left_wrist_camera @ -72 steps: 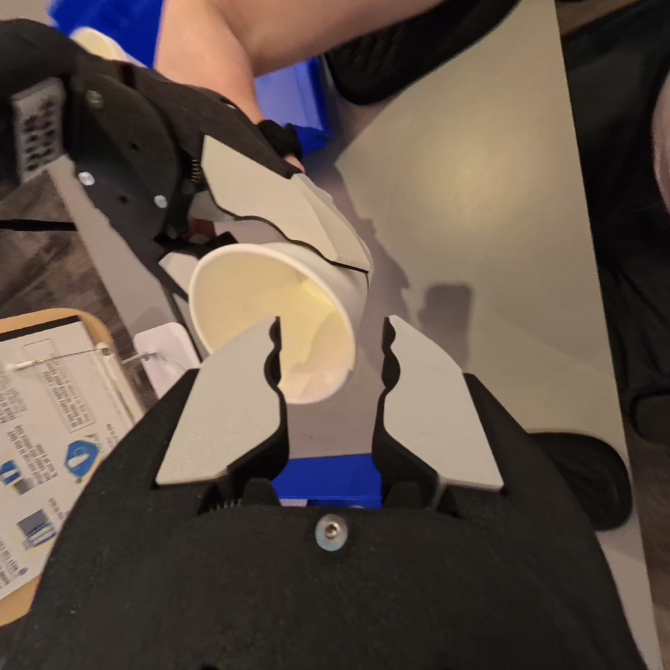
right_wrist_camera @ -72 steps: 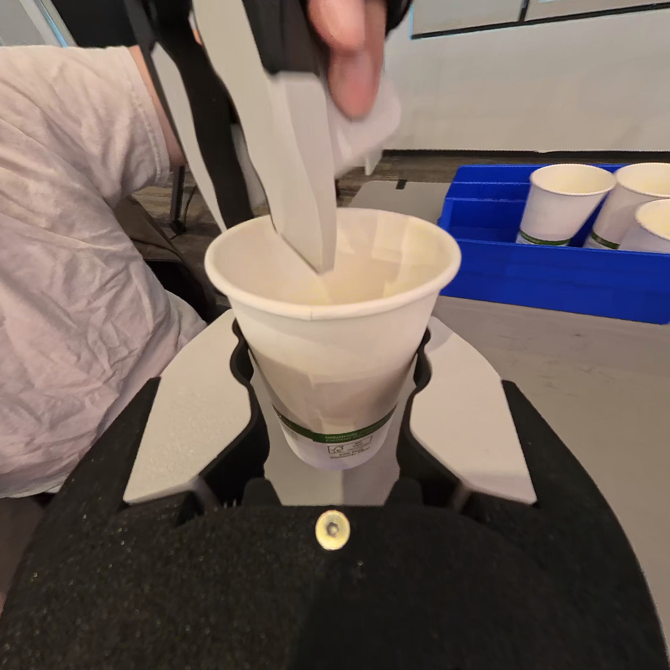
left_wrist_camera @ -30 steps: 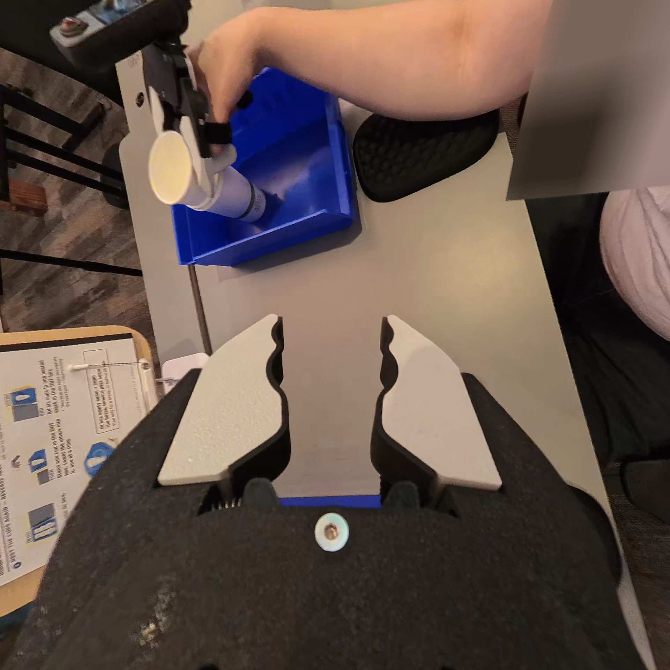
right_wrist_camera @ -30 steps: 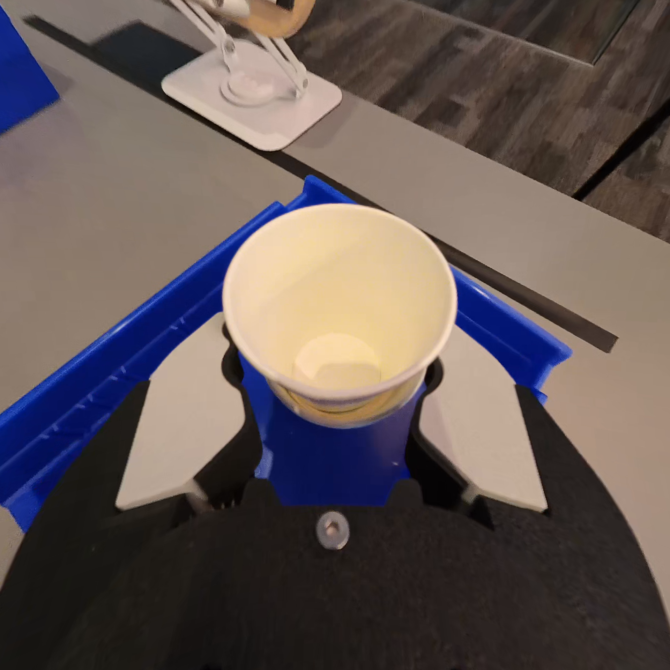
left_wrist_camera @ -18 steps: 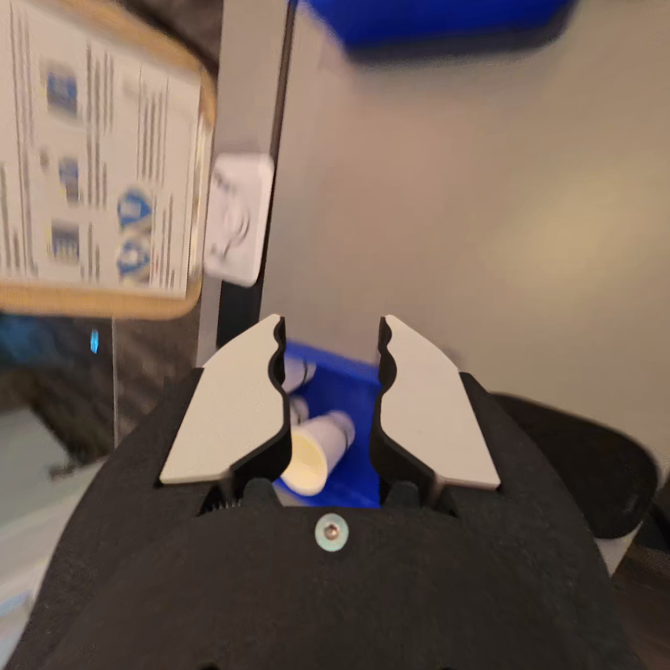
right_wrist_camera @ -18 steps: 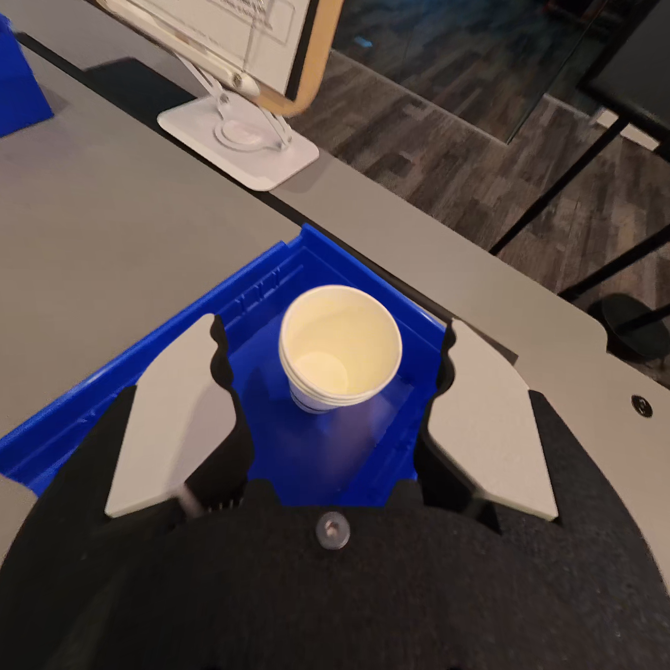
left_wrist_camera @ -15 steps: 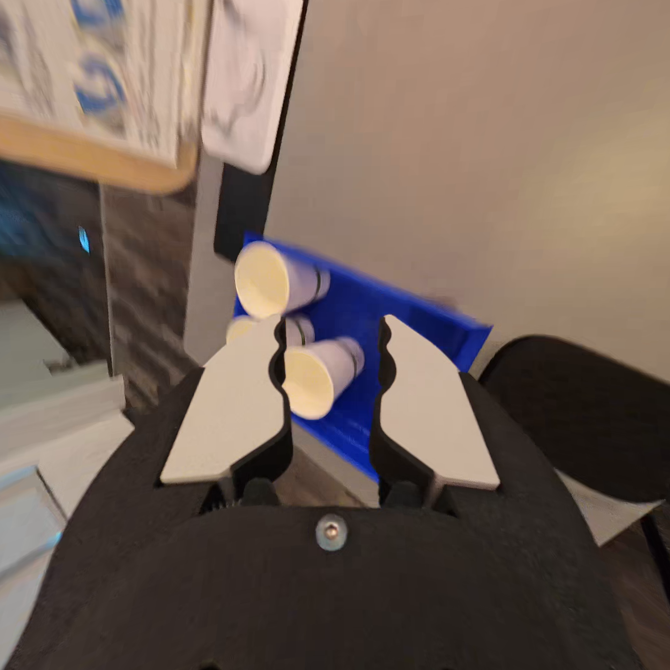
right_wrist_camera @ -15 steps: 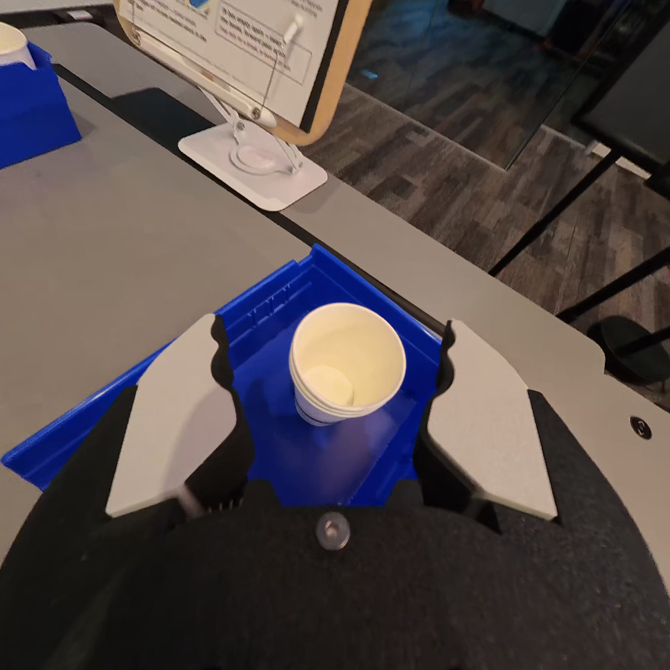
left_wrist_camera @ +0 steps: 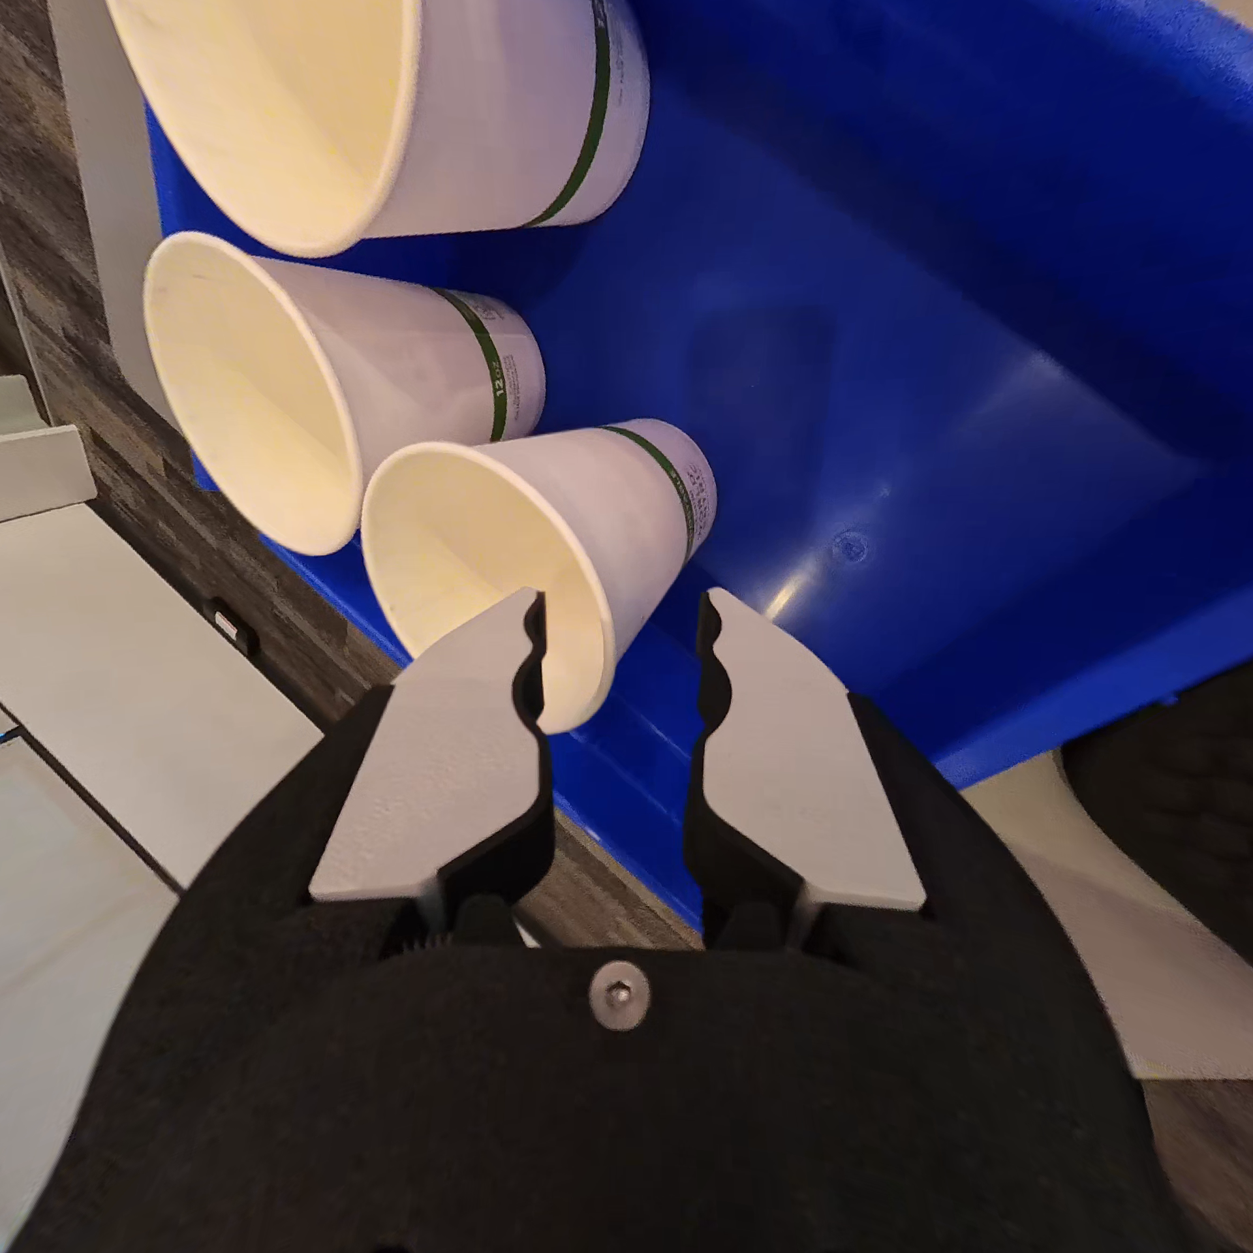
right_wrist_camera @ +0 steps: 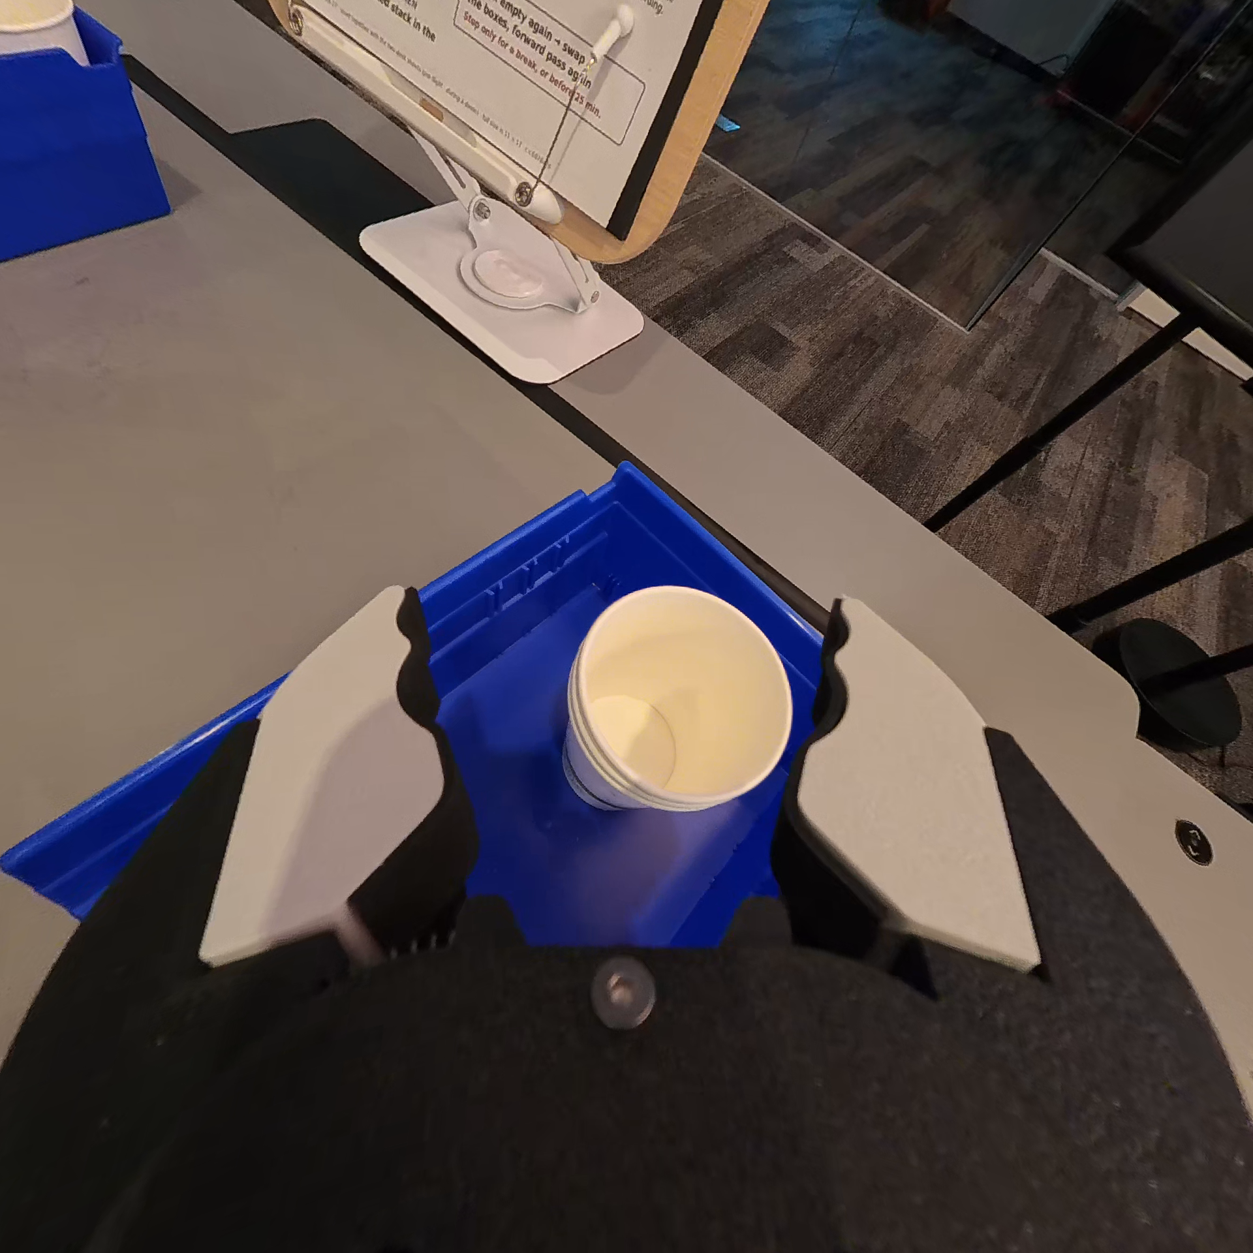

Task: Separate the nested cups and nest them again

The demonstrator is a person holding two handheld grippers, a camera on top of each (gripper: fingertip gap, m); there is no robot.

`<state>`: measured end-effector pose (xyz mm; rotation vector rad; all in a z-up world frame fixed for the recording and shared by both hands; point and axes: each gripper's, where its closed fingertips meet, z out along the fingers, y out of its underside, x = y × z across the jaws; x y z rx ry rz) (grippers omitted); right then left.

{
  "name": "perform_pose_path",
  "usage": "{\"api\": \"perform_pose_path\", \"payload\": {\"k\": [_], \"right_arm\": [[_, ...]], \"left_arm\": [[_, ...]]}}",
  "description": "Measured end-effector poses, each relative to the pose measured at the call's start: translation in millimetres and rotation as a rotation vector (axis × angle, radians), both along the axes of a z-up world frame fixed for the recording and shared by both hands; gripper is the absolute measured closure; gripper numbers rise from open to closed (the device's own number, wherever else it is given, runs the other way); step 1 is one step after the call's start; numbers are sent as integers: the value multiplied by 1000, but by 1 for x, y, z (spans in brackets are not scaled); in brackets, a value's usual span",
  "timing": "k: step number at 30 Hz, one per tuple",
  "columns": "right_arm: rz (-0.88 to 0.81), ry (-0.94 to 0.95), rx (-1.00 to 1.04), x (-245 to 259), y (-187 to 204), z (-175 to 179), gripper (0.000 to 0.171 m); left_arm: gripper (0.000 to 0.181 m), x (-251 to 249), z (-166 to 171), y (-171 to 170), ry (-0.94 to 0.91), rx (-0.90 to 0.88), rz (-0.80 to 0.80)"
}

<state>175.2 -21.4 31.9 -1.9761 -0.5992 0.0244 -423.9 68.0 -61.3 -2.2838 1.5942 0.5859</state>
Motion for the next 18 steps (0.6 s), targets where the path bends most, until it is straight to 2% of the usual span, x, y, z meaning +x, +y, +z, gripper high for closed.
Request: {"api": "perform_pose_path", "payload": {"k": [6,9,11,15,18], "right_arm": [[19,15,13,-3,0,2,64],[25,25,18,-3,-1,3,65],[33,37,24,-5,-1,5,66],[63,51,49,-12,-3,12,68],[142,90,109,-31,-9,29,71]], "left_arm": [[155,-6,-16,-4,5,-51,35],[175,-4,-17,-11,-9,-80,24],[180,-3,-14,-17,-17,-101,25],[181,1,9,-32,5,-117,-21],[181,29,52,-43,-39,-67,-112]]}}
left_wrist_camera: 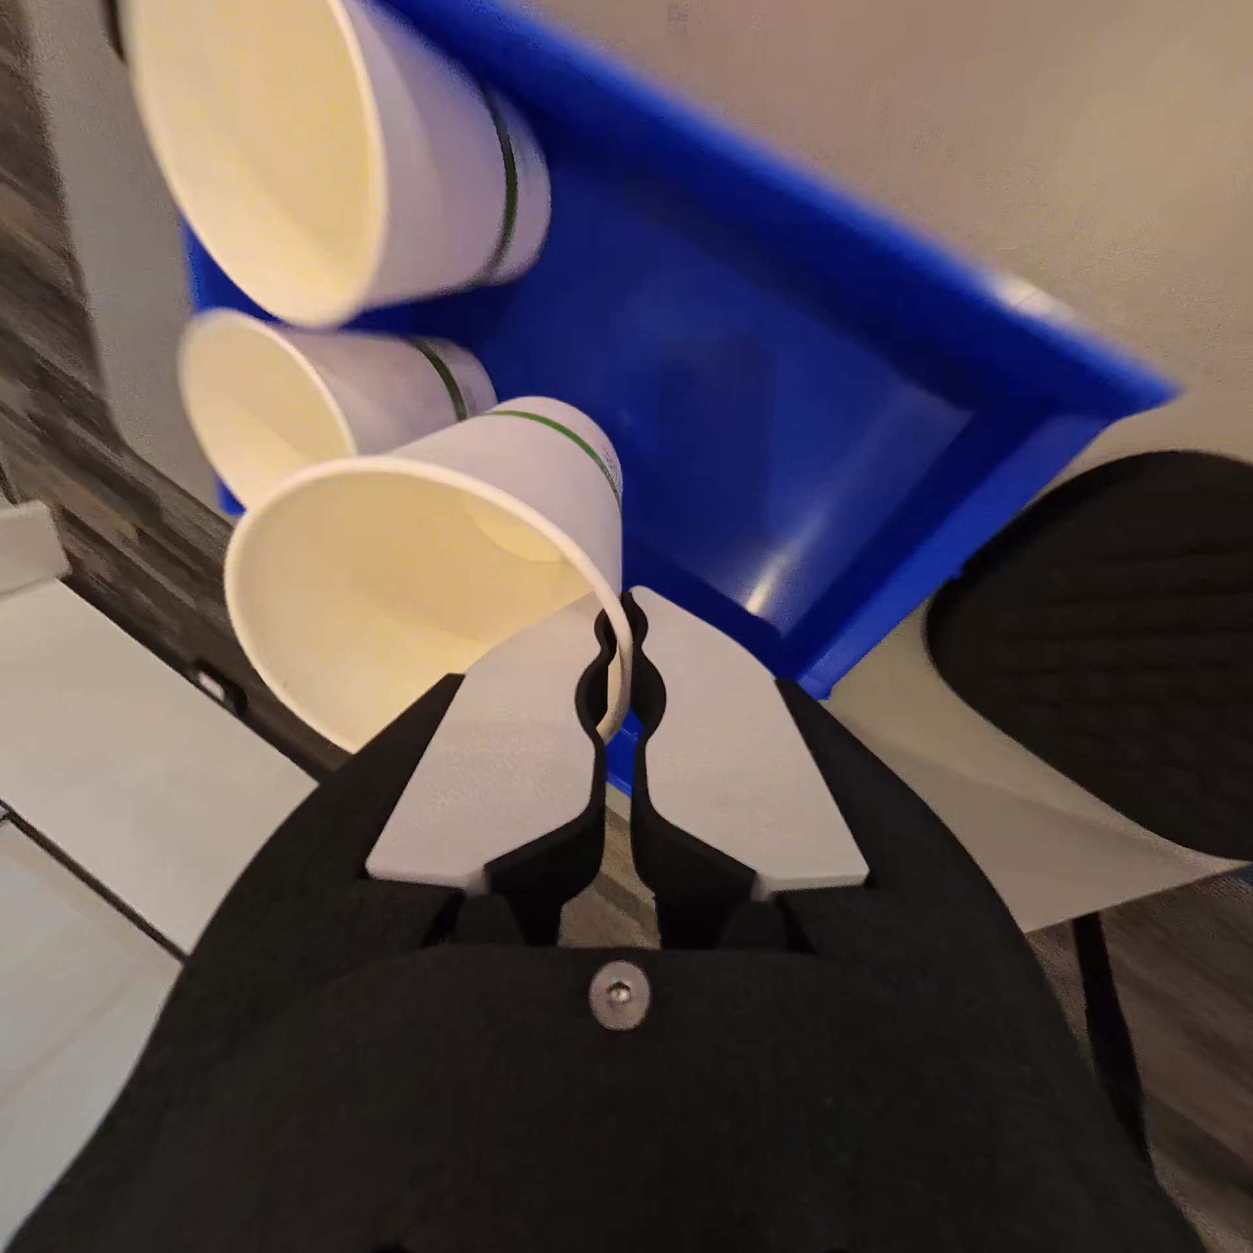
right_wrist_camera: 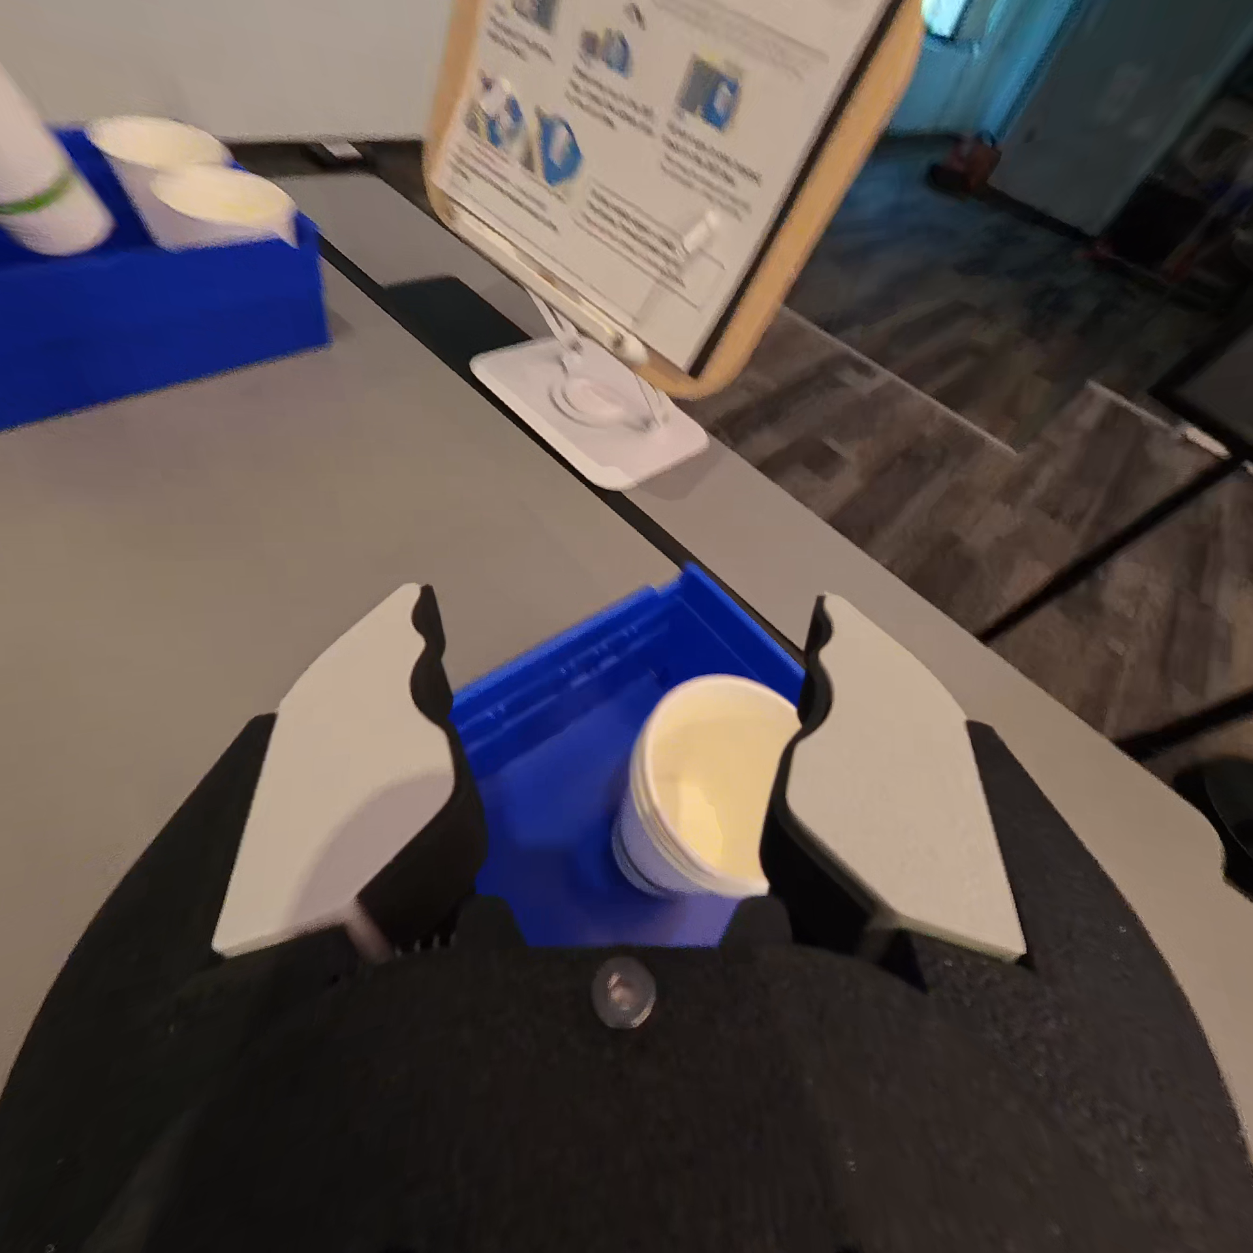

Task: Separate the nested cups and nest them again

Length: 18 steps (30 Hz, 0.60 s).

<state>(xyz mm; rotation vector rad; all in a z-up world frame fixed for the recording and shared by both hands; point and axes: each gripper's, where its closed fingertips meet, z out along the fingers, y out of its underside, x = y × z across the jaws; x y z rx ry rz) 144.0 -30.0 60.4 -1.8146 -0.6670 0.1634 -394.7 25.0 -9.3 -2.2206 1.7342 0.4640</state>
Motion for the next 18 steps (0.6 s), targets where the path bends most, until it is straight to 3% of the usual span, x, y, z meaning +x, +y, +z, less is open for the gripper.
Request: {"api": "perform_pose_path", "payload": {"k": [3,6,12,18], "right_arm": [[212,92,76,-44,-18,25,73],[518,253,91,-104,-50,49,75],[955,313,-80,-194,-100,38,67],[1107,301,-188,-226,-114,14,61]], "left_arm": [[181,65,48,-30,-122,-18,-170],[181,140,75,-87,-210,-130,-411],[181,231,74,-182,-178,-271,-791],[181,266,69,-206,-168,-277,-917]]}}
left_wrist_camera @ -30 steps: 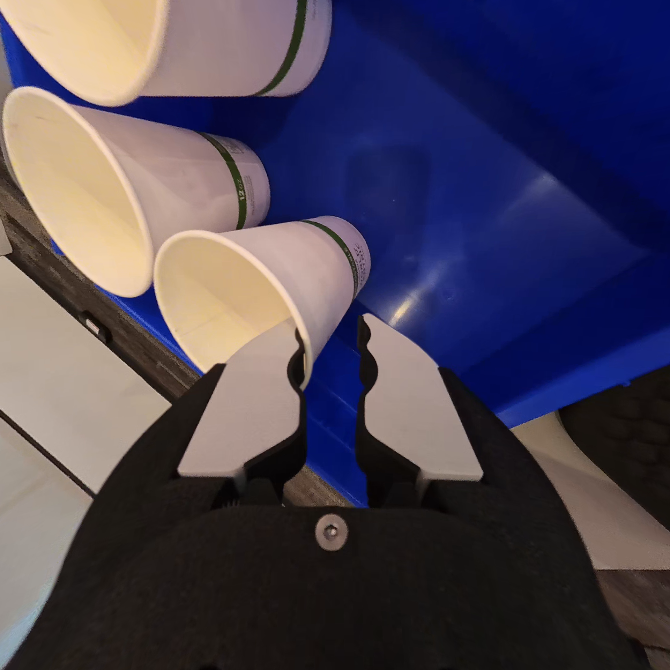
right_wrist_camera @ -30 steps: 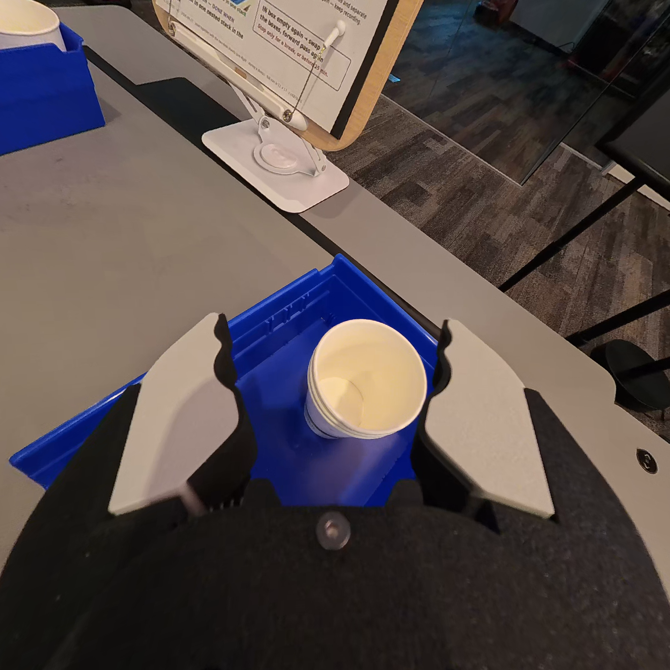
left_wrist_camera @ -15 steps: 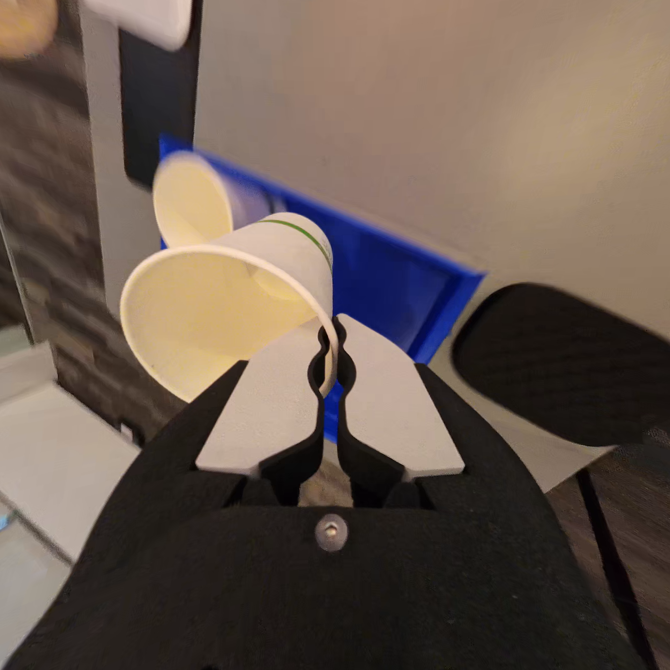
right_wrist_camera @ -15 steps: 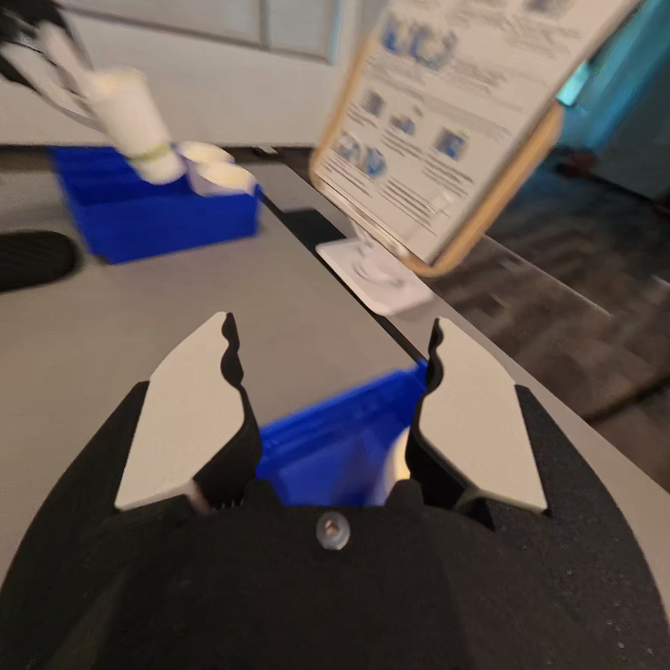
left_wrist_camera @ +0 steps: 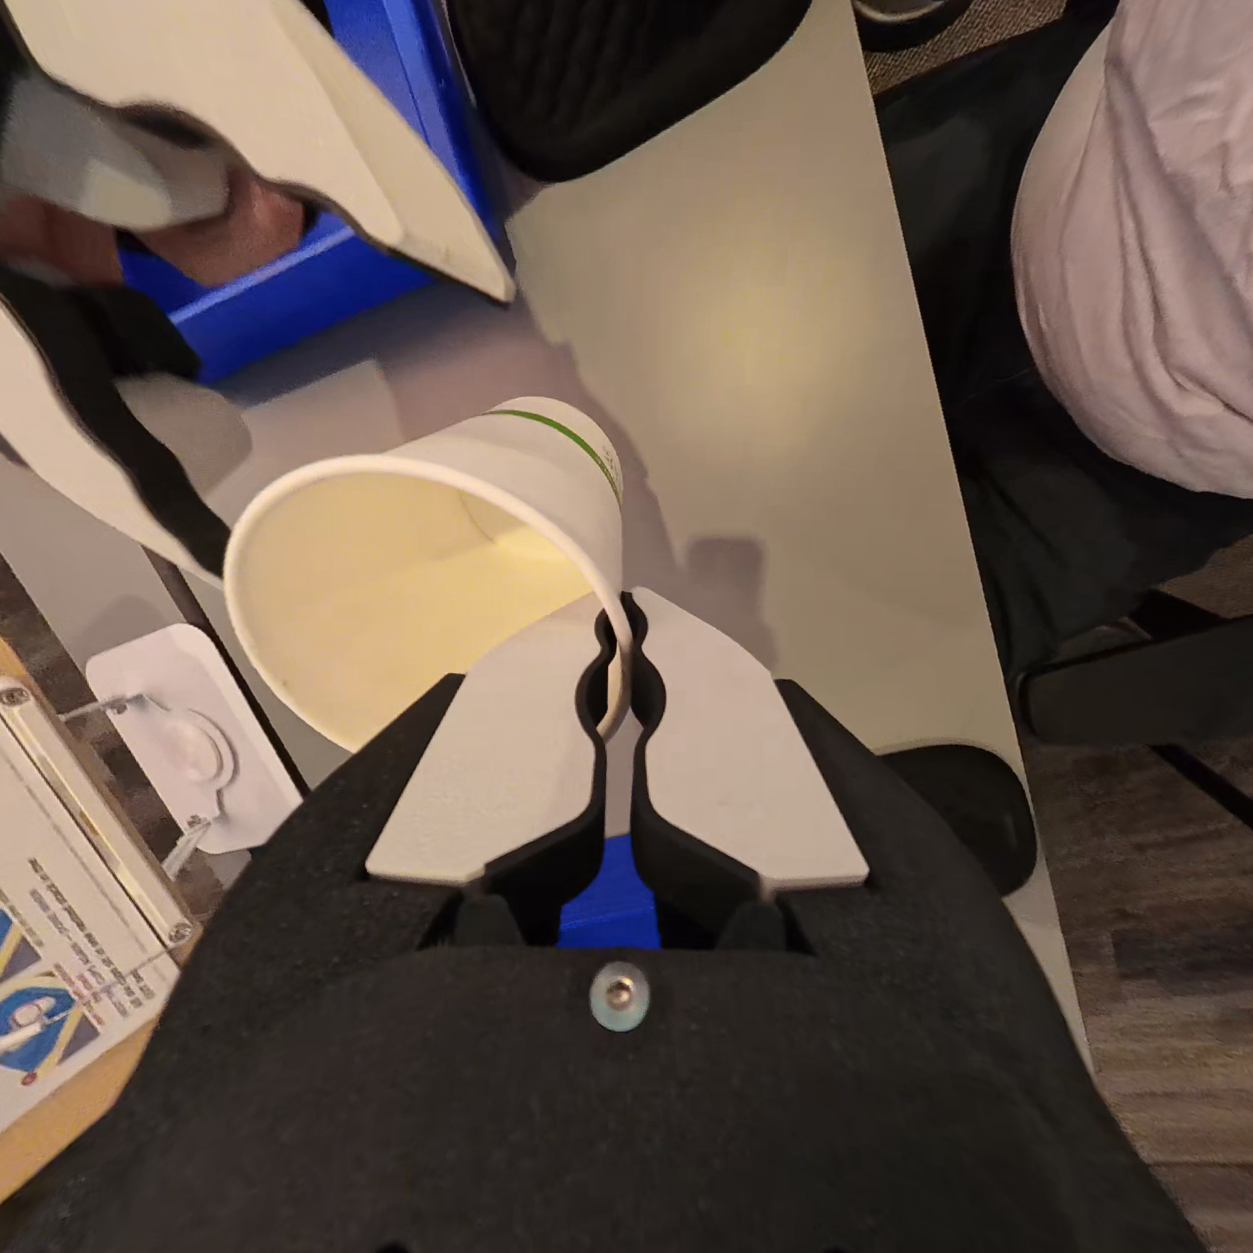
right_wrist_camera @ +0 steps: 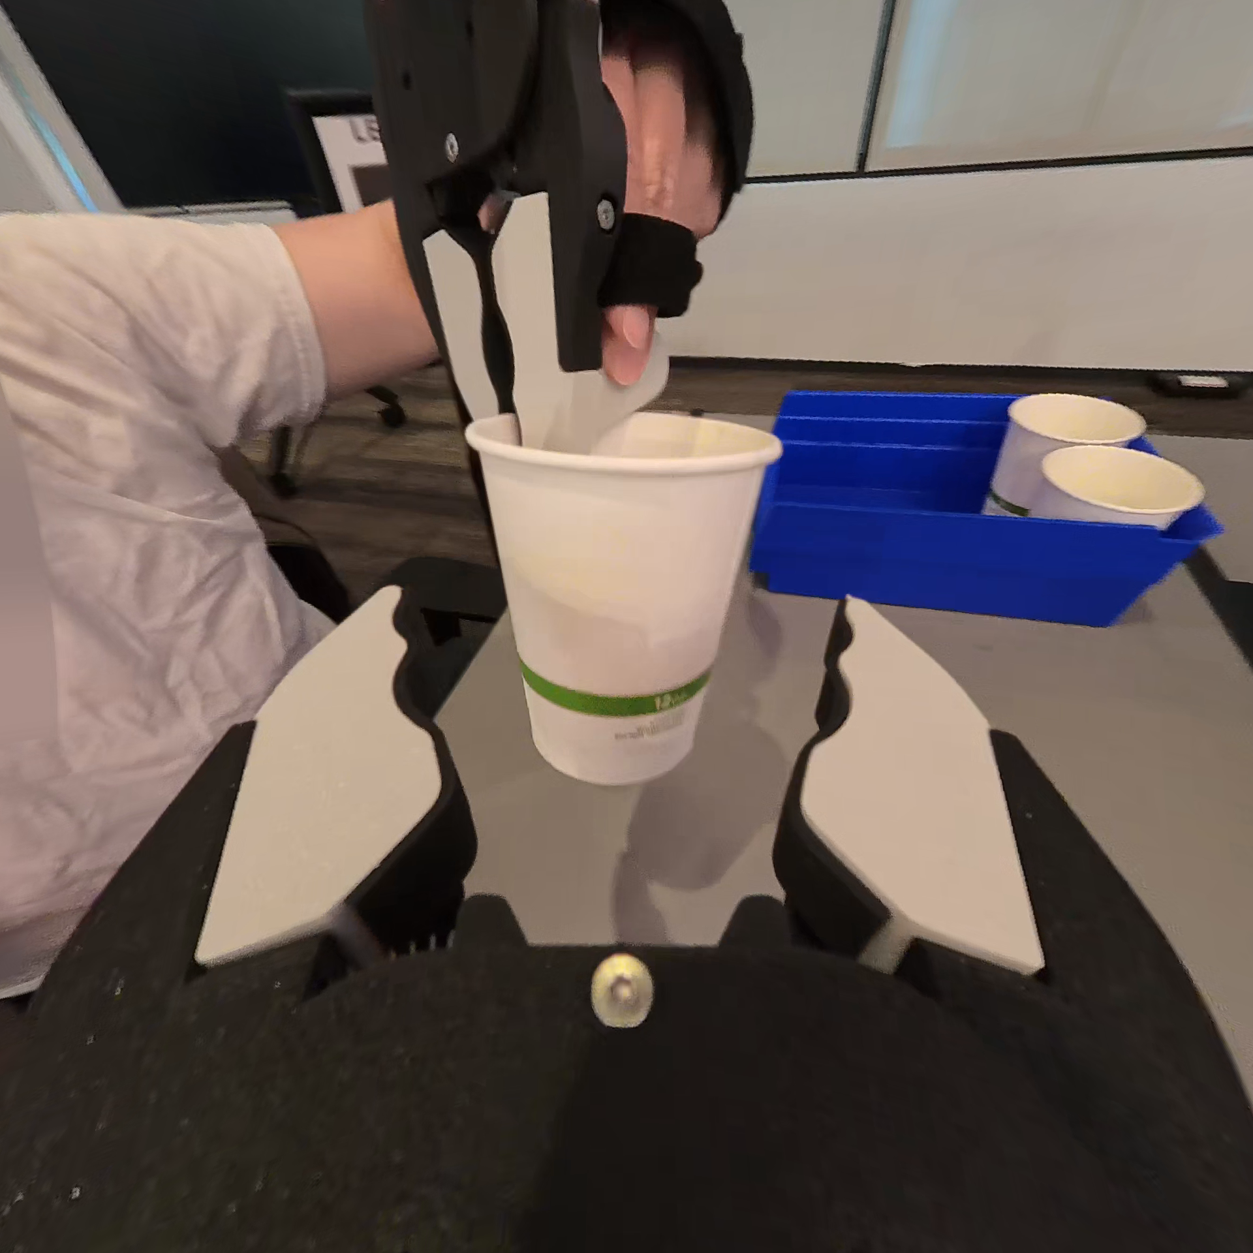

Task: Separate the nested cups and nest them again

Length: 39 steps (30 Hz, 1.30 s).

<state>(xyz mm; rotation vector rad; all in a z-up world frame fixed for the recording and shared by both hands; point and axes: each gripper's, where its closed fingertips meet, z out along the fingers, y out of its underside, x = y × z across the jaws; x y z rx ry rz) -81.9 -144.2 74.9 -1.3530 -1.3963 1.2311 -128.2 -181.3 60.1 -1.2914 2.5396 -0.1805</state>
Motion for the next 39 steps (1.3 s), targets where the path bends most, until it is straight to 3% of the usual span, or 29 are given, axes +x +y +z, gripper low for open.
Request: {"api": "perform_pose_path", "payload": {"k": [7,13,17,24,27,29,33,36,39], "right_arm": [[90,-63,-64,-19,-7,-22,64],[170,-79,-69,-28,-16,-29,80],[172,-73,-87,-27,-14,-29,81],[151,-60,-111,-18,-6,-26,82],[3,-65,-71,8,15,-17,82],[-165,11,-5,45,33,8,82],[-881,273,187,186,101,60,82],[-1253,345,225,274,129,43,82],[-1325,371,150,298,148,13,82]], "left_arm": [[181,10,-7,-5,16,6,-44],[181,12,-15,-3,28,14,-57],[181,13,-15,-1,6,-4,-41],[132,27,9,15,-161,81,41],[127,35,50,26,-378,127,95],[128,32,79,33,-518,146,137],[132,10,92,46,-567,187,214],[132,1,81,48,-531,207,229],[132,-3,69,46,-493,218,225]]}}
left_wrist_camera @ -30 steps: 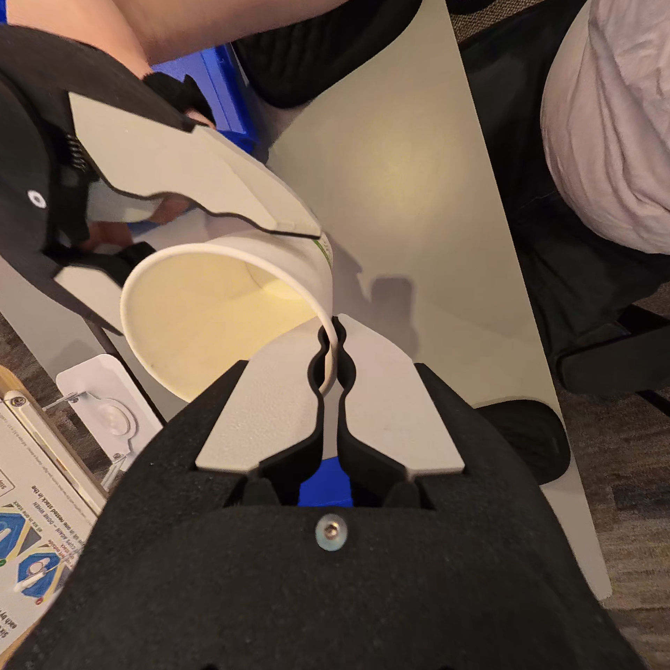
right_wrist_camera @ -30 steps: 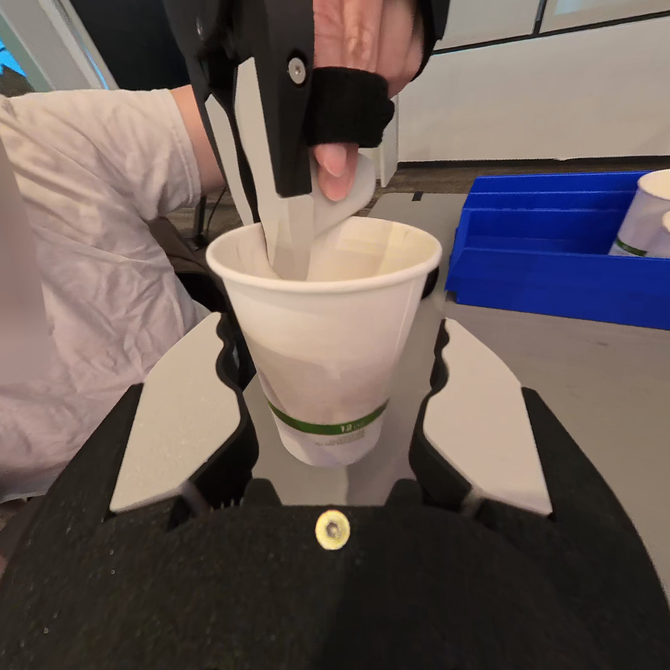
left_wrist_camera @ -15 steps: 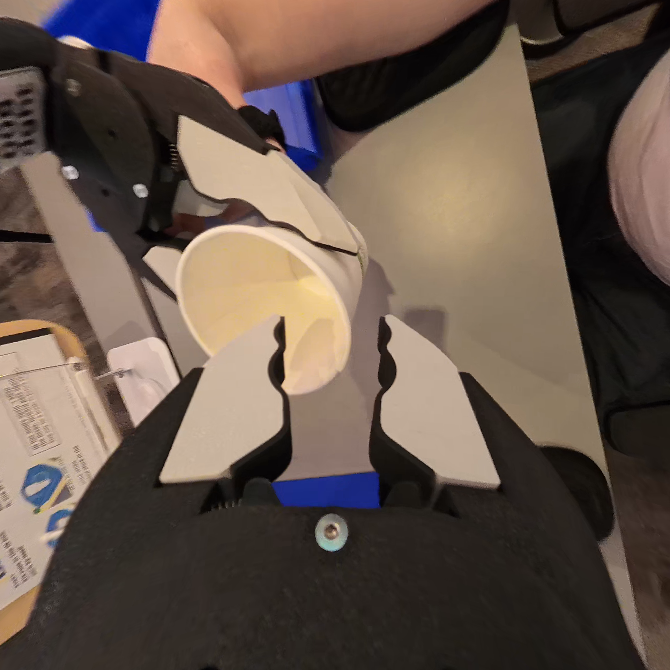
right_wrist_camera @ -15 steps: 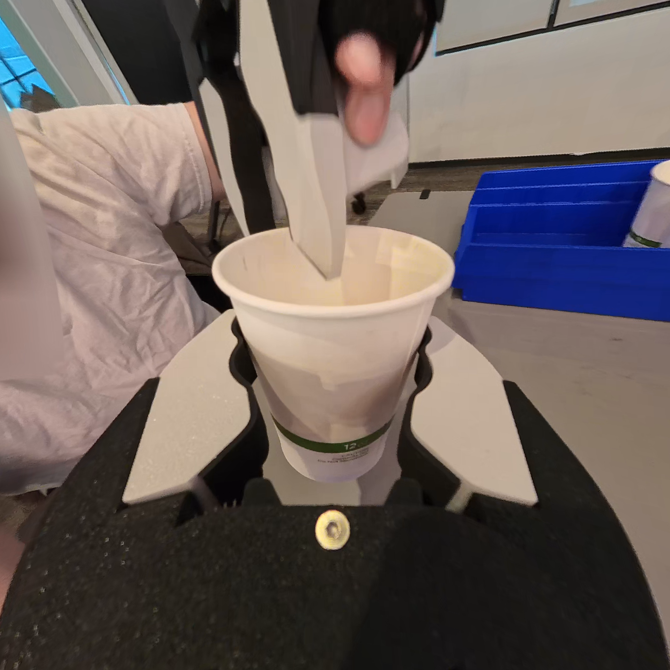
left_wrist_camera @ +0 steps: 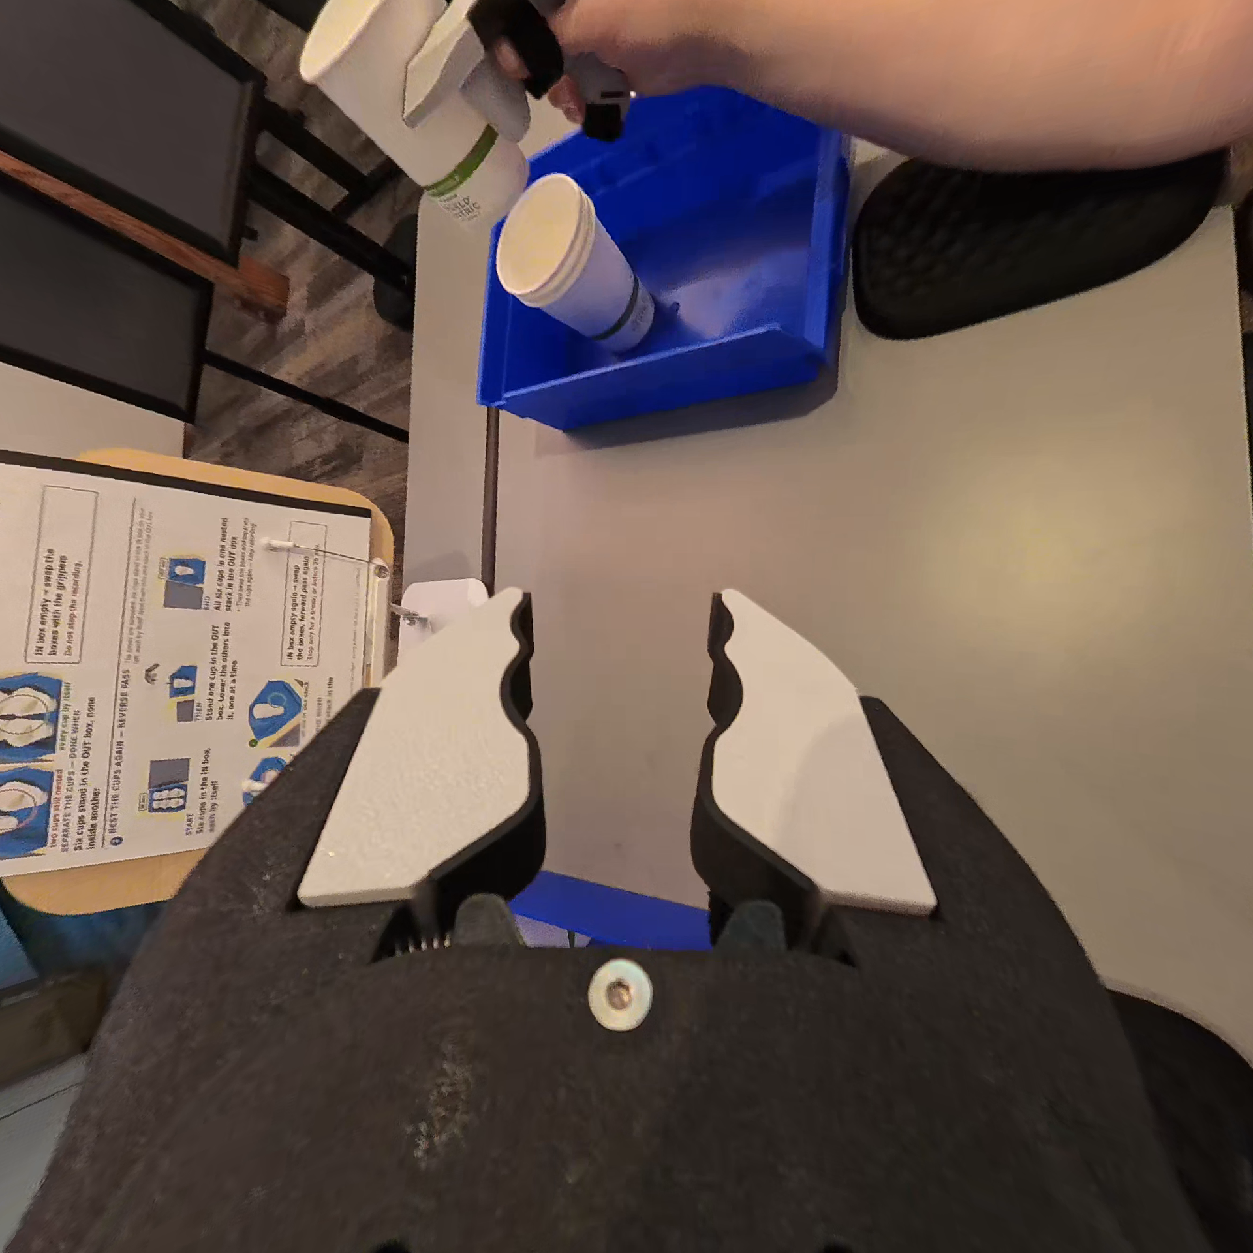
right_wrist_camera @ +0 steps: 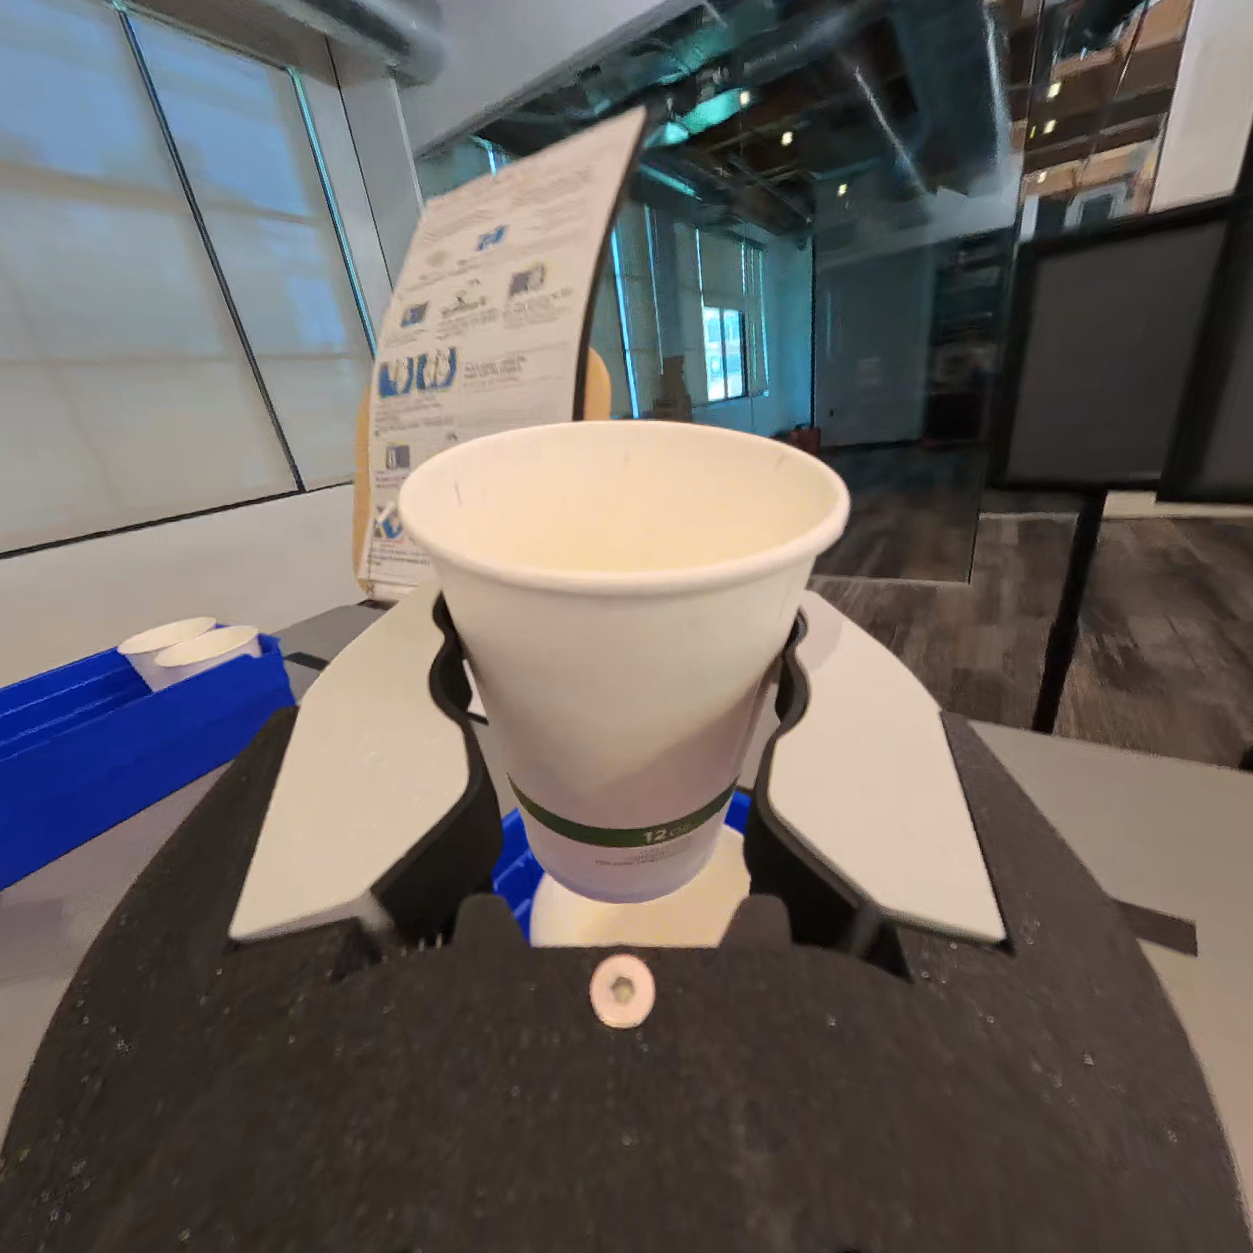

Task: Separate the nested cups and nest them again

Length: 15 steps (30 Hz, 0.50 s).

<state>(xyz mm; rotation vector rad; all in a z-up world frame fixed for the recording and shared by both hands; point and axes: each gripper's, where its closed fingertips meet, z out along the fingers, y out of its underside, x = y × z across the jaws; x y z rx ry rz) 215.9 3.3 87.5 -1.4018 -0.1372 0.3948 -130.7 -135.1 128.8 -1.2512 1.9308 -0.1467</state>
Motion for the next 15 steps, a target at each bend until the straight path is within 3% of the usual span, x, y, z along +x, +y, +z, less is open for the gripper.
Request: {"api": "perform_pose_path", "payload": {"k": [7,15], "right_arm": [[42,-115,-164,-7,17,-50,81],[75,-239,-333,-7,10,-74,81]], "left_arm": [[133,4,-7,-5,24,-13,-24],[134,9,-11,-6,36,-17,-39]]}}
